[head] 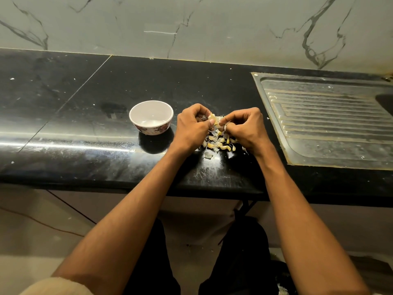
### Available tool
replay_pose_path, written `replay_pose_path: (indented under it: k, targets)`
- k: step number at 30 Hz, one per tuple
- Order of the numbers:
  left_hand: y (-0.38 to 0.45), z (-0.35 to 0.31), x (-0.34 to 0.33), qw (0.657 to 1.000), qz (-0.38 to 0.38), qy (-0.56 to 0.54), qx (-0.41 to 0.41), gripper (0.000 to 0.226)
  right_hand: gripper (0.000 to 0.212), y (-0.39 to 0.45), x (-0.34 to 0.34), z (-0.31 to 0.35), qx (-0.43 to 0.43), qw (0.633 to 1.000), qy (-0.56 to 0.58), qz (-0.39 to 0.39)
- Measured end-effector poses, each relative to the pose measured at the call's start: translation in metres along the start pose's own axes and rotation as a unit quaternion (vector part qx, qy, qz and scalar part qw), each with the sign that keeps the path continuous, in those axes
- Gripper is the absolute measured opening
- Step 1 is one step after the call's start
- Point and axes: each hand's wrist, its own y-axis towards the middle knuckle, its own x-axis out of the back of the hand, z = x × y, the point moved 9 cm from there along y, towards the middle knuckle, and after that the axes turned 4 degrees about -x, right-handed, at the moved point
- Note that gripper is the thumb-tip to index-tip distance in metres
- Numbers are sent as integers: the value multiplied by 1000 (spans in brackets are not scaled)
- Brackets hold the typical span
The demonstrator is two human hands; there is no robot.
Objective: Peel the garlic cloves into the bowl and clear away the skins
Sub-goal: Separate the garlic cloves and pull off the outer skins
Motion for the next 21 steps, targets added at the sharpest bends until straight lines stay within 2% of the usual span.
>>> replay_pose_path:
  k: [10,16,21]
  targets:
    - [0,0,0,1000,4,-7,2,10,24,1,4,-2,-9,998,49,-26]
    - [-2,-2,0,1000,2,-4,1,8,22,0,0,-3,-26,995,99,4]
    - [-1,-3,2,1000,-3,4,0,8,29,3,-2,-5,-28,988,152,24]
